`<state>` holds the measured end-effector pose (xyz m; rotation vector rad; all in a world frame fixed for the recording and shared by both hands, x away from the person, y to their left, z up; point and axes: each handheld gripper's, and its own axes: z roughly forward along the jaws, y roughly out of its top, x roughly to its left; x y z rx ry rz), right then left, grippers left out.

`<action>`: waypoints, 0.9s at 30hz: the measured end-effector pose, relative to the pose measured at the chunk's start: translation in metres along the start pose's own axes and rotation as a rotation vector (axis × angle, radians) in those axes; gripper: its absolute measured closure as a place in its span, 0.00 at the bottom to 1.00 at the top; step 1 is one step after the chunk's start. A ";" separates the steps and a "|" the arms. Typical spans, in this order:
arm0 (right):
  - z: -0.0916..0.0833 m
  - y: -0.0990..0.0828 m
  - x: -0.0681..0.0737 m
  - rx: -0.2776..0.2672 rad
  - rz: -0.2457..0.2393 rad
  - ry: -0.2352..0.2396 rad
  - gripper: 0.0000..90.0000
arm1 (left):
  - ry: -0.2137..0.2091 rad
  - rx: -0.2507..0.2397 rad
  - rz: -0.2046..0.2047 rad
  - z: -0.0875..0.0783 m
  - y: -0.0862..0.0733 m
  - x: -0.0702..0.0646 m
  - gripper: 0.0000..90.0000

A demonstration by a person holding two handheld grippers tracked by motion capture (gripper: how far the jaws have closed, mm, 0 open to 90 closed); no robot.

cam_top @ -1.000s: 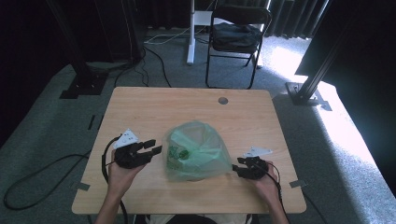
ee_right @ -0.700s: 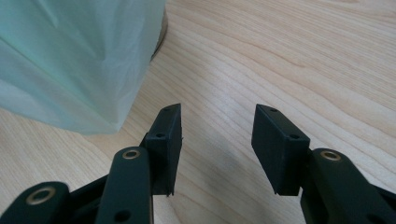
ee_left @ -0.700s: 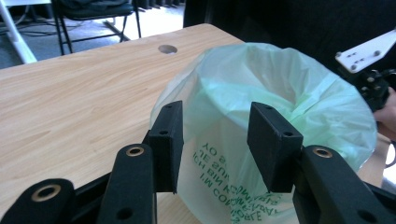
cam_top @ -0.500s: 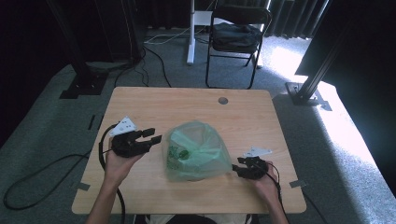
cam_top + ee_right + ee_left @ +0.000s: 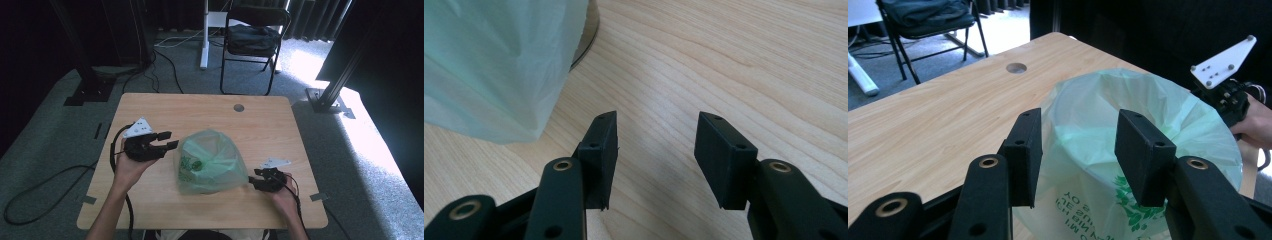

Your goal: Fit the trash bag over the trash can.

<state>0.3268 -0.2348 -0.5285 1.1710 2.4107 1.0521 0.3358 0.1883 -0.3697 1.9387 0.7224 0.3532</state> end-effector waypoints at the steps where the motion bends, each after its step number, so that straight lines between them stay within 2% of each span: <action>1: 0.000 0.000 0.000 0.000 0.001 0.000 0.57 | -0.001 0.003 0.004 0.001 0.001 0.000 0.60; 9: 0.003 -0.002 0.000 0.007 0.005 0.002 0.57 | -0.018 0.028 0.034 0.009 0.011 -0.004 0.60; 27: 0.007 -0.003 0.003 0.010 -0.008 0.002 0.57 | -0.042 0.051 0.094 0.022 0.029 -0.017 0.59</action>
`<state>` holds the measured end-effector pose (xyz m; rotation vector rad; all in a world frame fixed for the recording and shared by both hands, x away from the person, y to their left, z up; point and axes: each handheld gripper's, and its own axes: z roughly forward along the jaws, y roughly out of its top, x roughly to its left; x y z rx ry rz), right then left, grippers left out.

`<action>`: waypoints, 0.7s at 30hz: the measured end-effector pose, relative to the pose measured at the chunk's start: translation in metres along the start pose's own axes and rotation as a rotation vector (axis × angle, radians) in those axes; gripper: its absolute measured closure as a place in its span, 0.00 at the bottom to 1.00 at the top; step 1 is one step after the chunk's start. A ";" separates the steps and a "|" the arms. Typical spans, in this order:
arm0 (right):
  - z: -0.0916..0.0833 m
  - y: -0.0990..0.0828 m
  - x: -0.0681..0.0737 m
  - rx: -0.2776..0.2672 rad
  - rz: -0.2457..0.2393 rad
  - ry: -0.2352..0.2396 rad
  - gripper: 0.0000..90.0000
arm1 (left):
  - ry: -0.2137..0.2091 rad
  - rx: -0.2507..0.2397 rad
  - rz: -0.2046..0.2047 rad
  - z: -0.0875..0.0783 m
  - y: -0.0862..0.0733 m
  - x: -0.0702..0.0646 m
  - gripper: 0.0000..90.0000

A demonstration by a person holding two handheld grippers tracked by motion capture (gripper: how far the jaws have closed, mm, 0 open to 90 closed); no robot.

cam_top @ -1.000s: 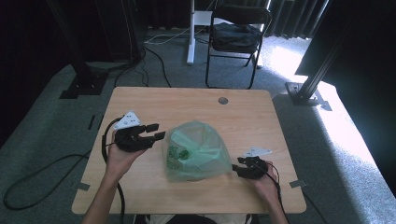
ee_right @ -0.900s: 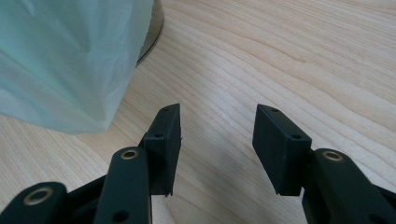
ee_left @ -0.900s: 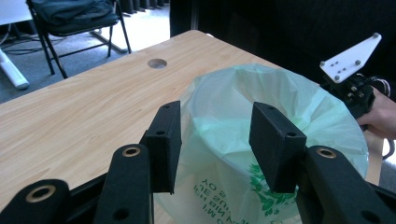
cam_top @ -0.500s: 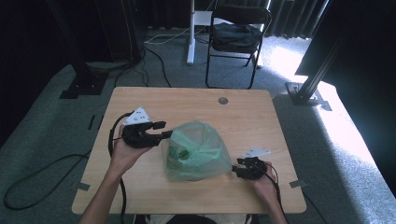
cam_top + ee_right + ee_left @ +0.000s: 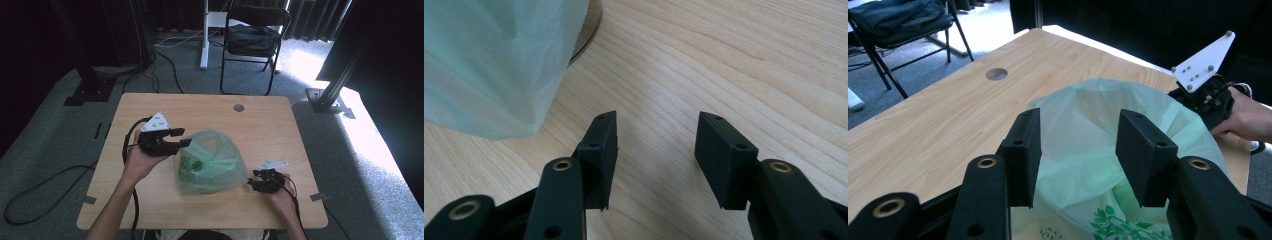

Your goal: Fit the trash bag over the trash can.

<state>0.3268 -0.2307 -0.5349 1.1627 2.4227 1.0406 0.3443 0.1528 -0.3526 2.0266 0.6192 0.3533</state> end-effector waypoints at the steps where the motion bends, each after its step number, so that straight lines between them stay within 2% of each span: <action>1: 0.000 0.000 0.000 0.000 0.000 -0.001 0.57 | -0.002 0.001 0.003 0.001 0.001 0.000 0.59; 10: 0.000 -0.001 0.000 -0.004 0.004 -0.004 0.57 | -0.028 0.049 0.042 0.011 0.010 -0.005 0.60; 21: 0.001 -0.002 0.000 0.000 0.006 -0.004 0.57 | -0.041 0.086 0.055 0.023 0.017 -0.007 0.60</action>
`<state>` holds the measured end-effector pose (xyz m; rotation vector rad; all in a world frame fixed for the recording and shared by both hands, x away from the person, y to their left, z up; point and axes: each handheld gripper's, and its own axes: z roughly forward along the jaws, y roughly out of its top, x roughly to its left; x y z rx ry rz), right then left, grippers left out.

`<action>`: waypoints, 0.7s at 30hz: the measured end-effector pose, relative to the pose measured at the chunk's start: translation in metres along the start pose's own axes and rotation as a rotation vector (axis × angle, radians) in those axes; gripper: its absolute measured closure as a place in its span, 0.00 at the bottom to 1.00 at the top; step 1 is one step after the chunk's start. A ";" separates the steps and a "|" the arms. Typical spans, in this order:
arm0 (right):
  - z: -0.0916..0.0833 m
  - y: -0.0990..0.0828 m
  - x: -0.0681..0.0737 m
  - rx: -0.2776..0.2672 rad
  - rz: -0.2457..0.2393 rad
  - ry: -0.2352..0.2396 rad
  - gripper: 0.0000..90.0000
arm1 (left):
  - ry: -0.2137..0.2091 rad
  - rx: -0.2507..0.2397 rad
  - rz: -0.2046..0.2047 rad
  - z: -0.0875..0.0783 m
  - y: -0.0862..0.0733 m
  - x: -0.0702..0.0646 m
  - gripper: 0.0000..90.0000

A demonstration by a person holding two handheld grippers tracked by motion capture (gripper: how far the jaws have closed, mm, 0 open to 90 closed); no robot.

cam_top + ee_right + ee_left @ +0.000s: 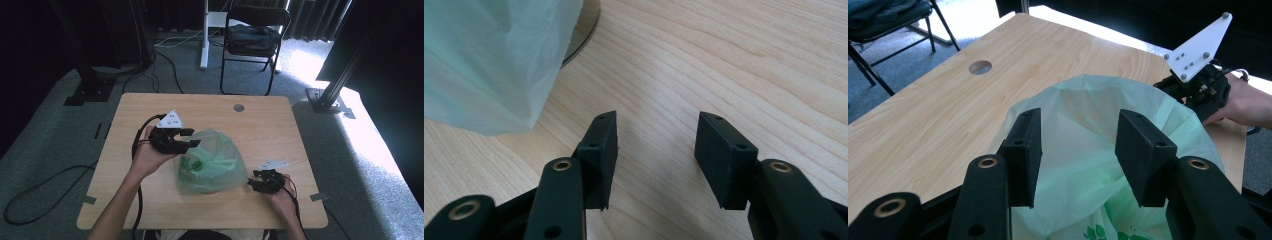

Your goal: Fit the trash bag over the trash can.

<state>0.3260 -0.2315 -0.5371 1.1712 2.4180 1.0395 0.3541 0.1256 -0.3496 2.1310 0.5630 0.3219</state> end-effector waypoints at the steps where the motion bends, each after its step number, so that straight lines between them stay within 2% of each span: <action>1: 0.000 0.000 0.000 0.002 0.001 -0.001 0.57 | -0.002 0.005 0.005 0.001 0.000 0.000 0.60; 21: 0.000 -0.002 -0.002 -0.002 0.003 0.005 0.56 | -0.022 0.084 0.040 0.022 0.003 -0.006 0.59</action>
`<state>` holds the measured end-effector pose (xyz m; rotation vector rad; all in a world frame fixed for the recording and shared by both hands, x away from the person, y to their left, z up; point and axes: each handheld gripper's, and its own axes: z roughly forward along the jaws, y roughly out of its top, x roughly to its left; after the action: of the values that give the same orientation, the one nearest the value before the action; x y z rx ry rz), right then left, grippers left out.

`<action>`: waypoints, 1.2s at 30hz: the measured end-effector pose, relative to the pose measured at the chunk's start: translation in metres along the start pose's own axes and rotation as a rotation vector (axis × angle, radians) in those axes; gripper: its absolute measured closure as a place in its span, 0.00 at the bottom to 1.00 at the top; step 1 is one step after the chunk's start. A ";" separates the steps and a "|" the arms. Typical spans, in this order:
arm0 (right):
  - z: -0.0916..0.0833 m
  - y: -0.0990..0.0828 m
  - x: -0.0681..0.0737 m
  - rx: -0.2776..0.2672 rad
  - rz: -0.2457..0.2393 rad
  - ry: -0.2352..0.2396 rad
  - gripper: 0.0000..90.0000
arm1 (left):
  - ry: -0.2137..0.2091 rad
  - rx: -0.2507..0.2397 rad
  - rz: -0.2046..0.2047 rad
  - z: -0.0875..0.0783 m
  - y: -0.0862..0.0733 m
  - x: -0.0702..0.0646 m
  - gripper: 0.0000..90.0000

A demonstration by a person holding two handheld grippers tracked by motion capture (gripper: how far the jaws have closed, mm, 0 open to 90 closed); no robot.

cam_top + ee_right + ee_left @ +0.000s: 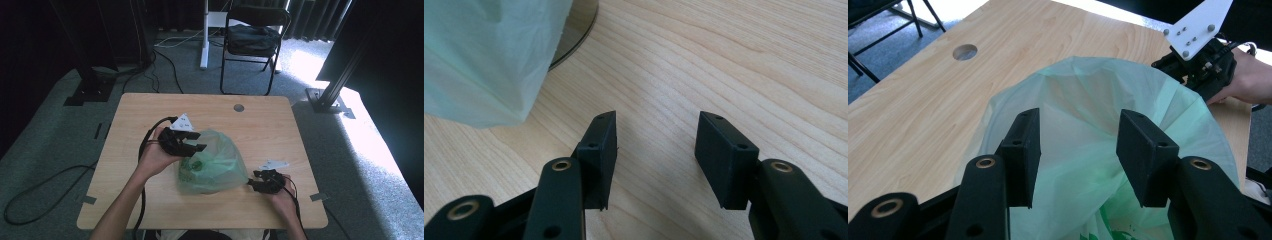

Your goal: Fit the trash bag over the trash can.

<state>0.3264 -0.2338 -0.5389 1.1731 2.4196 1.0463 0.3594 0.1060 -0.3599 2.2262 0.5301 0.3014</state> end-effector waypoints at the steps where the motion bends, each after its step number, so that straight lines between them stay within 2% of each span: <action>1: 0.000 0.000 0.000 0.000 0.001 0.000 0.56 | -0.001 0.003 -0.002 0.001 0.000 0.000 0.59; 36: -0.002 -0.005 -0.001 -0.021 0.015 0.007 0.55 | -0.029 0.138 0.040 0.042 -0.001 -0.006 0.59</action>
<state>0.3235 -0.2380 -0.5408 1.1842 2.4029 1.0789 0.3700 0.0755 -0.3878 2.3733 0.5044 0.2599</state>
